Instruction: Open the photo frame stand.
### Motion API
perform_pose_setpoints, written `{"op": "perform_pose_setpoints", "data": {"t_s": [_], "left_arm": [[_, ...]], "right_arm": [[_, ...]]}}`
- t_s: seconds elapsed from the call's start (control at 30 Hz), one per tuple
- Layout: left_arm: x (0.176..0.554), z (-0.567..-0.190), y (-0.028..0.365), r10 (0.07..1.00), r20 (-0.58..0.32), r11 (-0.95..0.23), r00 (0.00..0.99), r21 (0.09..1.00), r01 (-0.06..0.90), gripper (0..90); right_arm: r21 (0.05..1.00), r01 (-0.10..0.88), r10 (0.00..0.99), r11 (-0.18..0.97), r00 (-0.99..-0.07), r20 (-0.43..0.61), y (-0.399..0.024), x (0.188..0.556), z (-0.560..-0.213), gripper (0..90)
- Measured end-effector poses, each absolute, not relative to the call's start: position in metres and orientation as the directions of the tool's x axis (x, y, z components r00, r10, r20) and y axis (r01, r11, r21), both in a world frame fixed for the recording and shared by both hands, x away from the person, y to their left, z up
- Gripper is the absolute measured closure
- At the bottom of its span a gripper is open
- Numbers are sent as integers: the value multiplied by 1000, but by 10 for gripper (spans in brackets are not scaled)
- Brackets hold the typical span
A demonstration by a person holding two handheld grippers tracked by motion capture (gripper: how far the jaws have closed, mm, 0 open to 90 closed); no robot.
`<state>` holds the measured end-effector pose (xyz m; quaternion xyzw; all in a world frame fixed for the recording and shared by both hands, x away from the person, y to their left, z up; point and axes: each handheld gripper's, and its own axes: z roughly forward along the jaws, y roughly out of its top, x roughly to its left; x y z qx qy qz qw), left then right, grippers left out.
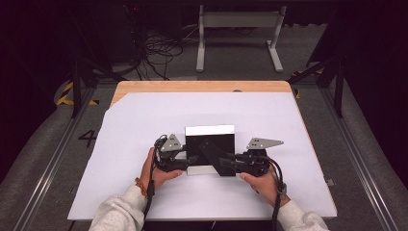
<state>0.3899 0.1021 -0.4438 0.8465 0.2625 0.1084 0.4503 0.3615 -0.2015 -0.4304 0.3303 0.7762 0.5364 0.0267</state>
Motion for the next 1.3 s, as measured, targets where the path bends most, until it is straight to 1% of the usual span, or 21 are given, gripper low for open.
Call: {"op": "perform_pose_setpoints", "data": {"t_s": [0.2, 0.5, 0.67, 0.87, 1.3], "left_arm": [[391, -441, 106, 548, -52, -438, 835, 833, 339, 540], [389, -436, 107, 564, 10, -444, 826, 846, 294, 586], [391, -435, 105, 571, 36, -447, 820, 852, 274, 596], [394, -433, 104, 578, 46, -444, 815, 856, 267, 615], [394, -432, 106, 572, 34, -433, 819, 861, 267, 642]], "right_arm": [[855, 474, 548, 211, -782, 298, -201, 362, -429, 710], [864, 446, 563, 235, -787, 253, -199, 364, -428, 724], [866, 438, 575, 241, -783, 236, -199, 365, -427, 731], [871, 425, 589, 248, -780, 213, -198, 365, -427, 733], [872, 412, 588, 264, -786, 193, -197, 364, -428, 741]]}}
